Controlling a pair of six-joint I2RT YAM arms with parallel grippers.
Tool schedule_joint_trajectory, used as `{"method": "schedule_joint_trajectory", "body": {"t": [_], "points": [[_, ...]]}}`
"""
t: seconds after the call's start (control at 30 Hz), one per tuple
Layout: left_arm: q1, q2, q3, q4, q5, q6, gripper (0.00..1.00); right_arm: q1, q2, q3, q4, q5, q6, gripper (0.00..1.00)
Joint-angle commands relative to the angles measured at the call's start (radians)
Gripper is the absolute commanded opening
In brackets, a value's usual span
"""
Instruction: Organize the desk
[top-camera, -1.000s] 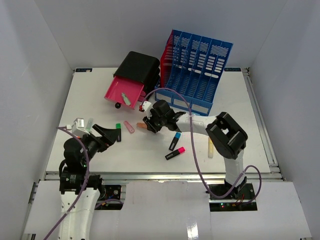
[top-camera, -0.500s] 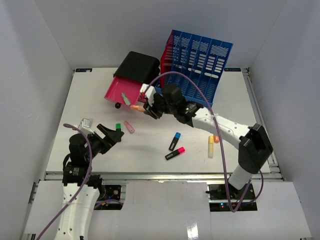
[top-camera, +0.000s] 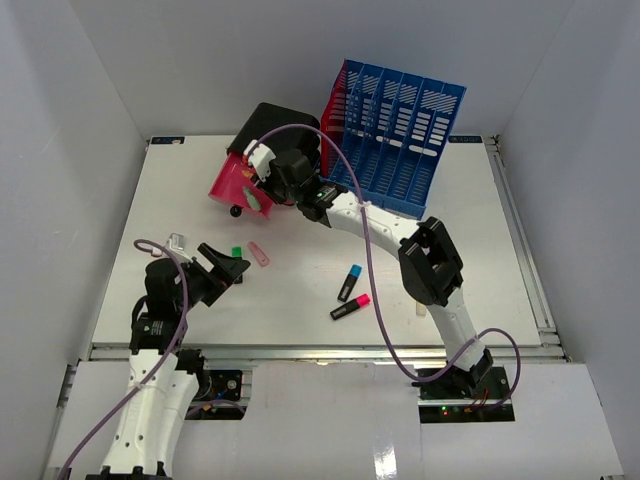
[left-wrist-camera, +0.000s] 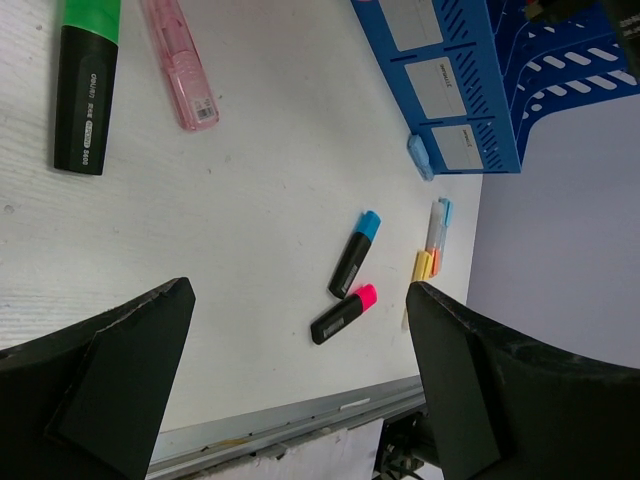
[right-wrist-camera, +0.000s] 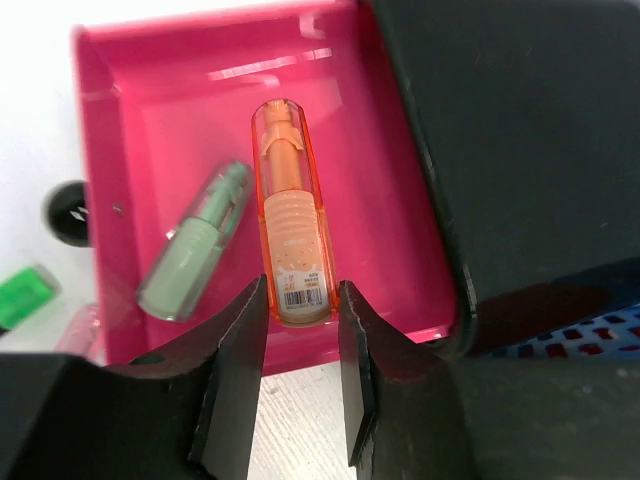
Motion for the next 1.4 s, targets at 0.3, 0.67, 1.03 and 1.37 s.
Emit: {"method": "schedule_joint_trajectory", "body": {"t": [0.3,0.67,1.03,1.37], "points": [[-0.010,0.147,-0.076,0.178,0.003,-0.036,0.98,0.008,0.032,0.054,0.147,0.112,-0.047,0.60],[-0.120,0.305,-0.048,0.258,-0.117,-0.073,0.92,-0.011,-0.221,-0.051,-0.053,-0.237,-0.005,0.90],[-0.342,0.657,0.138,0.224,-0.453,-0.060,0.90,-0.275,-0.933,-0.763,-0.127,-0.783,-0.066,0.98],[-0.450,0.940,0.402,0.115,-0.728,-0.034,0.85,-0.583,-1.296,-1.091,-0.119,-0.945,-0.015,0.98]]}}
